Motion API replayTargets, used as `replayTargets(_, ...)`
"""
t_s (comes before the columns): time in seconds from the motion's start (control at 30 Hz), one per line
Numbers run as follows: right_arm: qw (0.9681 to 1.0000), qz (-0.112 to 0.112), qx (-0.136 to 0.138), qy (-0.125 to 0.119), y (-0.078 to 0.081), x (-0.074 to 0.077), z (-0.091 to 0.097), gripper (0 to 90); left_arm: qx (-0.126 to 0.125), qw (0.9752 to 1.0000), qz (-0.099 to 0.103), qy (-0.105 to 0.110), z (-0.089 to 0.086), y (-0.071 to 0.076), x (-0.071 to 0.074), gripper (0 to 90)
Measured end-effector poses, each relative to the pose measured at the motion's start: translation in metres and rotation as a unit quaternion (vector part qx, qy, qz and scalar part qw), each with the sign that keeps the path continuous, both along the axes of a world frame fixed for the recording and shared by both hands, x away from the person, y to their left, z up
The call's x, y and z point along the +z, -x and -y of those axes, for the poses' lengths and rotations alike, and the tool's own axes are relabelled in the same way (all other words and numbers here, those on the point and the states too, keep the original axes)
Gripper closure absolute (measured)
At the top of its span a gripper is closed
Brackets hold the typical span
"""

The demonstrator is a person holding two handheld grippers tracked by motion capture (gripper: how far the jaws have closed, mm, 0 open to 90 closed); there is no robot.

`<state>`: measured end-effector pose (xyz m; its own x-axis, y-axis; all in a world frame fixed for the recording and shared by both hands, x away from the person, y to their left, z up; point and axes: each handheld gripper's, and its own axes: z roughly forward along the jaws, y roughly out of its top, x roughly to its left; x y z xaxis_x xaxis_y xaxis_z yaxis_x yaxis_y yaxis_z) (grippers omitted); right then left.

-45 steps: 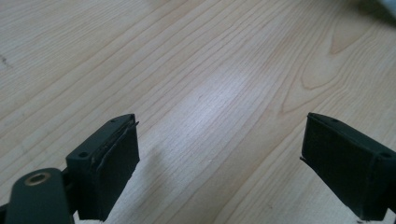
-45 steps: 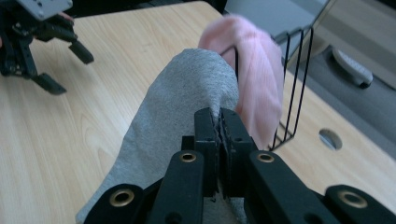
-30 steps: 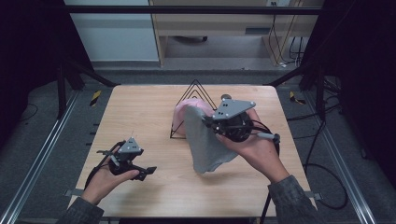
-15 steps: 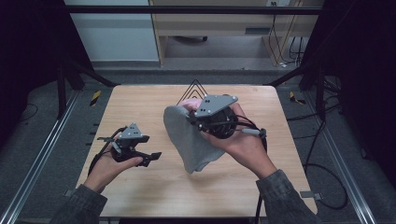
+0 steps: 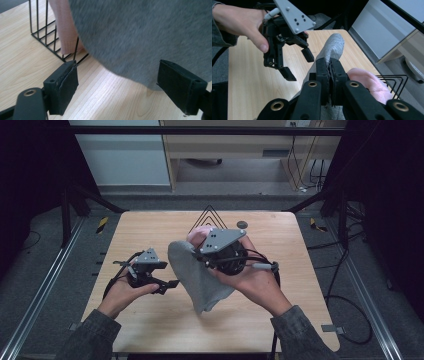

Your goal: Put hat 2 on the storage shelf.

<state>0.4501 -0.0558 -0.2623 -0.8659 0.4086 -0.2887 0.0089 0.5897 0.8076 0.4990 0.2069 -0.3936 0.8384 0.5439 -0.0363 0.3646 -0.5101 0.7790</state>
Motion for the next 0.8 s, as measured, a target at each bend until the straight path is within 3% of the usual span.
replayTargets(0.17,1.0,-0.002,0.002,0.001,0.001,-0.003,-0.001,87.1,-0.015,0.9998,-0.009,0.01,0.007,-0.004,-0.004,17.1)
replayTargets(0.33,1.0,-0.006,0.001,-0.002,-0.001,-0.006,0.001,87.2,-0.034,0.9994,-0.013,0.003,0.02,-0.01,-0.01,21.2)
replayTargets(0.47,0.9999,-0.013,-0.007,-0.006,-0.003,-0.013,0.008,87.1,-0.026,0.9996,-0.009,-0.004,0.027,-0.013,-0.013,43.6)
replayTargets(0.63,0.9992,-0.021,-0.028,-0.02,-0.008,-0.021,0.025,87.1,-0.018,0.9998,0.0,0.007,0.033,-0.014,-0.011,76.1)
replayTargets(0.8,0.9966,-0.033,-0.065,-0.038,-0.015,-0.03,0.054,87.1,-0.016,0.9998,0.006,0.007,0.037,-0.011,-0.001,87.0)
